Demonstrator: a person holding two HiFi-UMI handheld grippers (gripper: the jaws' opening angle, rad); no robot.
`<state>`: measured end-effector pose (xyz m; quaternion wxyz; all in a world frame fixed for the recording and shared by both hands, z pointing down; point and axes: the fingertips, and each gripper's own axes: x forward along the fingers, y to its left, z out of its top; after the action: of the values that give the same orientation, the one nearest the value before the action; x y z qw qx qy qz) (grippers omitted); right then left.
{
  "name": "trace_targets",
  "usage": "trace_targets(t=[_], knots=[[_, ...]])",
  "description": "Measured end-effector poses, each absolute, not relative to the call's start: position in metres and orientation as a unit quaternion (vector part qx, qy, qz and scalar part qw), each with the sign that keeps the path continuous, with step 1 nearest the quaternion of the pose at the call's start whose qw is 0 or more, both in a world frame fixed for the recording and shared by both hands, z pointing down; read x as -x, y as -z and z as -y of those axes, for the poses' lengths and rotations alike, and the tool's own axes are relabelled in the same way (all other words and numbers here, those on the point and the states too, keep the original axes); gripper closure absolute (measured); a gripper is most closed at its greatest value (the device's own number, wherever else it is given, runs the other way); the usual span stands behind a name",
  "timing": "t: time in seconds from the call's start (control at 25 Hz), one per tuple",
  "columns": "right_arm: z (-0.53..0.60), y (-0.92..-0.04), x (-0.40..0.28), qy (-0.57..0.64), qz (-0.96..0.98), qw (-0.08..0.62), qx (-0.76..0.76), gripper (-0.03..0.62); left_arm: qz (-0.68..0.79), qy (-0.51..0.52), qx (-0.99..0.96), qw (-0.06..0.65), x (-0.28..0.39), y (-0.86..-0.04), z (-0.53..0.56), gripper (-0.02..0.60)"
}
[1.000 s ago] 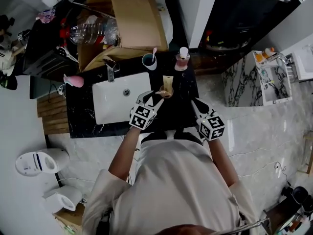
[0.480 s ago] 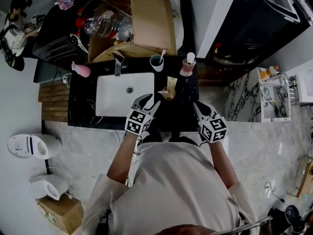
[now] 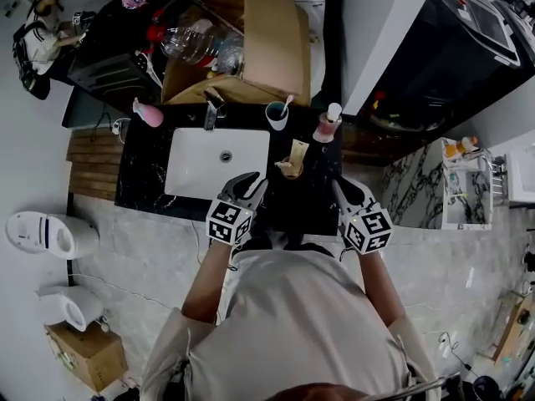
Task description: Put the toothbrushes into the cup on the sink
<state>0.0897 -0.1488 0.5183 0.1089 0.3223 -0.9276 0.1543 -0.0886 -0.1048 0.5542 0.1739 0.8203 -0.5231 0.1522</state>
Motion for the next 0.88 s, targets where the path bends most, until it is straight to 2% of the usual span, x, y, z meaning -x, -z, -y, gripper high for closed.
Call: trace_targets(t=[0.44,0.88], knots=[[0.149,-0.499,-0.088,-0.12,0.935,0.097,-0.319,0.556,0.536,-0.119,-0.819,0.167,0.098,-0.538,0.099,0.568],[0.156,-0.493,-0.081,-0.117,0.936,0.086,-0.32,0.56,0.538,-0.108,-0.821,0.16,0.103,-0.529,0.105,0.574]])
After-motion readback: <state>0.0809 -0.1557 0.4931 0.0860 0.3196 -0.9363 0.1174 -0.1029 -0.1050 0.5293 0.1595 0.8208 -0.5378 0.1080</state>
